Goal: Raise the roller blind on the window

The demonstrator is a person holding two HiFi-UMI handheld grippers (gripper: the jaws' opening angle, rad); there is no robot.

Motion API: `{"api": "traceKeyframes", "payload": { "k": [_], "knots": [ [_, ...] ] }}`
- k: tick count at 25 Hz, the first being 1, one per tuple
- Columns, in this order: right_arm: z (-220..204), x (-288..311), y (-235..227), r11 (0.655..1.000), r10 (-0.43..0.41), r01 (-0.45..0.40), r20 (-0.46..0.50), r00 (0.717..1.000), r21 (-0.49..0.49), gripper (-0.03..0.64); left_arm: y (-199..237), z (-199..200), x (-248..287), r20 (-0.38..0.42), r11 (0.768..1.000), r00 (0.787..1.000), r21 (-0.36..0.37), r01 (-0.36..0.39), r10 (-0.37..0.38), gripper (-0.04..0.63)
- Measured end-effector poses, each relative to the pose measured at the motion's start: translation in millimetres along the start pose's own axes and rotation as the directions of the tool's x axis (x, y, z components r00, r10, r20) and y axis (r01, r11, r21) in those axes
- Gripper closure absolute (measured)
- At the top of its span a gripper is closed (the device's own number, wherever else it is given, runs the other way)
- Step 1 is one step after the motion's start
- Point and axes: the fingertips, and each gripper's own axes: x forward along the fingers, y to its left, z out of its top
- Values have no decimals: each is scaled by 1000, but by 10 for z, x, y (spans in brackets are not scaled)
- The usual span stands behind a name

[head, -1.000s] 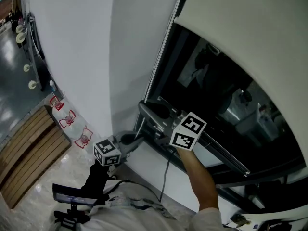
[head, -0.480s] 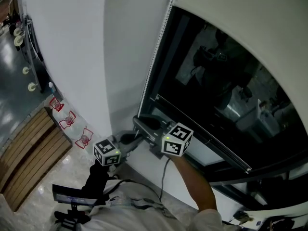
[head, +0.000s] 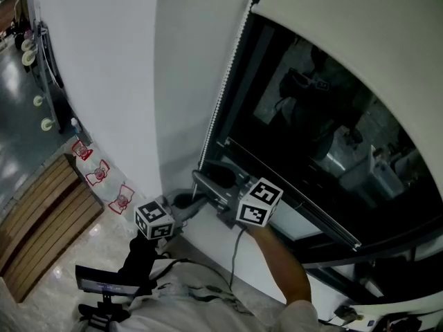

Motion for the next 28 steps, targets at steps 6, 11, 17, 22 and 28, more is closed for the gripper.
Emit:
{"api": "traceKeyframes", "payload": {
  "k": [6, 11, 17, 22, 28],
  "knots": [
    [538, 6, -34, 1000, 21, -19, 76, 997, -21, 489, 7, 13, -4, 3, 1000, 1000, 3, -3, 3, 597],
    [1142, 54, 70, 993, 84, -71, 145, 986, -93, 486, -8, 6, 13, 3, 1000, 1000, 2, 1, -1, 597],
    [1791, 77, 248, 974, 165, -126, 211, 963, -187, 483, -17, -24, 10, 2, 1000, 1000, 3, 5, -5, 597],
    [2248, 74, 360, 957, 214, -151, 251, 944, -249, 489, -11, -22, 8, 4, 1000, 1000, -1, 1, -1, 597],
    [2701, 98, 492, 936, 259, -166, 289, 922, -309, 503, -8, -26, 7, 5, 1000, 1000, 2, 2, -2, 597]
  ]
}}
